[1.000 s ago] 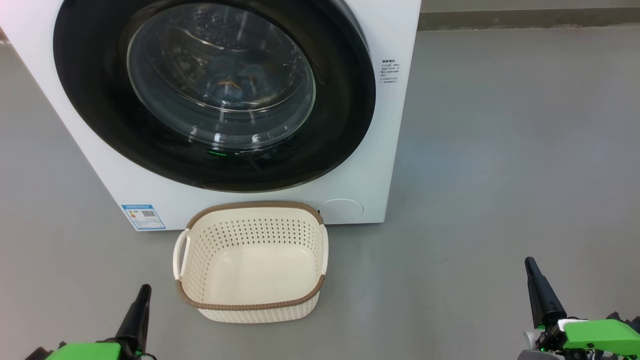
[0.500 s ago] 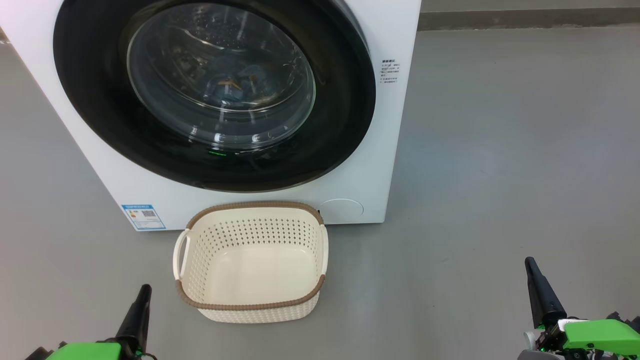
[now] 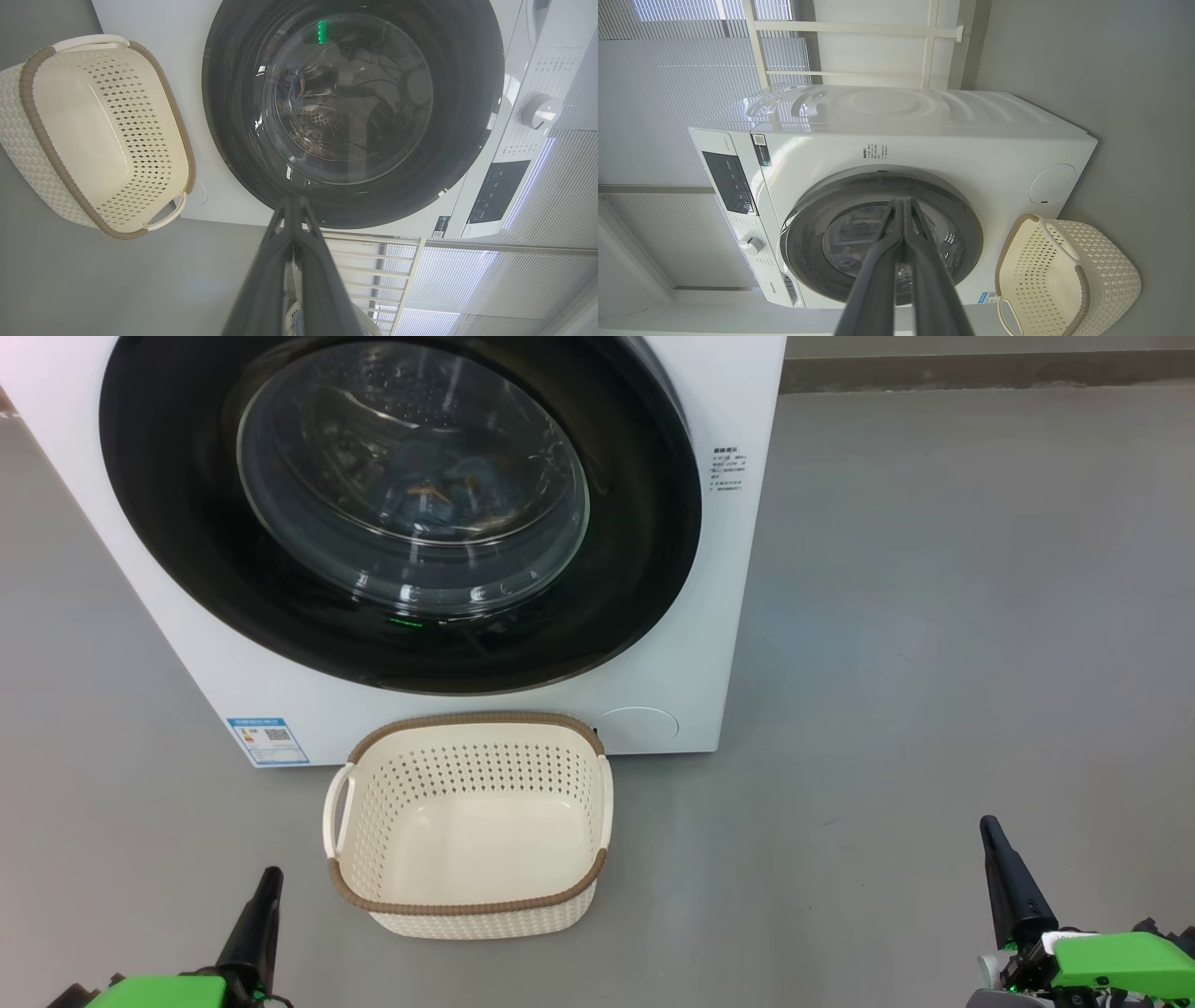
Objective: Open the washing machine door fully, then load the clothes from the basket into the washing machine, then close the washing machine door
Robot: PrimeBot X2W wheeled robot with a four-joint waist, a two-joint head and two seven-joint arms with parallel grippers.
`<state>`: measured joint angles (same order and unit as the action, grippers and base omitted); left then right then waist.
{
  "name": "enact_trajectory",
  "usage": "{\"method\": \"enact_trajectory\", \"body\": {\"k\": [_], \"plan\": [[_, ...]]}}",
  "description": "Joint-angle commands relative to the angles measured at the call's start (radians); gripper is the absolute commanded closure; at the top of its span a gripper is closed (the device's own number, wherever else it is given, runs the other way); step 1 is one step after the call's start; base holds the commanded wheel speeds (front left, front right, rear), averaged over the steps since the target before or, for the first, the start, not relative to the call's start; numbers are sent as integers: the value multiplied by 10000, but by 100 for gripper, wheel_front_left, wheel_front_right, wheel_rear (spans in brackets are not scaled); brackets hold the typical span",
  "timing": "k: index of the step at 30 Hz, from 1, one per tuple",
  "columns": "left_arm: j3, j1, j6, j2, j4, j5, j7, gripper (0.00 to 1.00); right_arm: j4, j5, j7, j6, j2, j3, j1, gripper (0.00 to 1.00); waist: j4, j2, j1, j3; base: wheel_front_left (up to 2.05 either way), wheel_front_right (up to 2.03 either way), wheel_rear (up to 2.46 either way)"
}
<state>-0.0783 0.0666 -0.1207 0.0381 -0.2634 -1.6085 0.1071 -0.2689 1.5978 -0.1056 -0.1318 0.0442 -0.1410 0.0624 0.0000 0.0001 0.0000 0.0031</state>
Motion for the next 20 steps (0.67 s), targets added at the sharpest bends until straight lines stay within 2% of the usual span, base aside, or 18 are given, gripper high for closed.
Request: {"method": "enact_trajectory", "body": {"k": [1,20], "plan": [[-353,414,-100,131,183,-2,60,100,242,110,-75,11,60,274,455,100,0,-1,0,0,0,0,0],[-357,414,-100,128,183,1,63,100,242,110,-75,11,60,274,455,100,0,-1,0,0,0,0,0]]}}
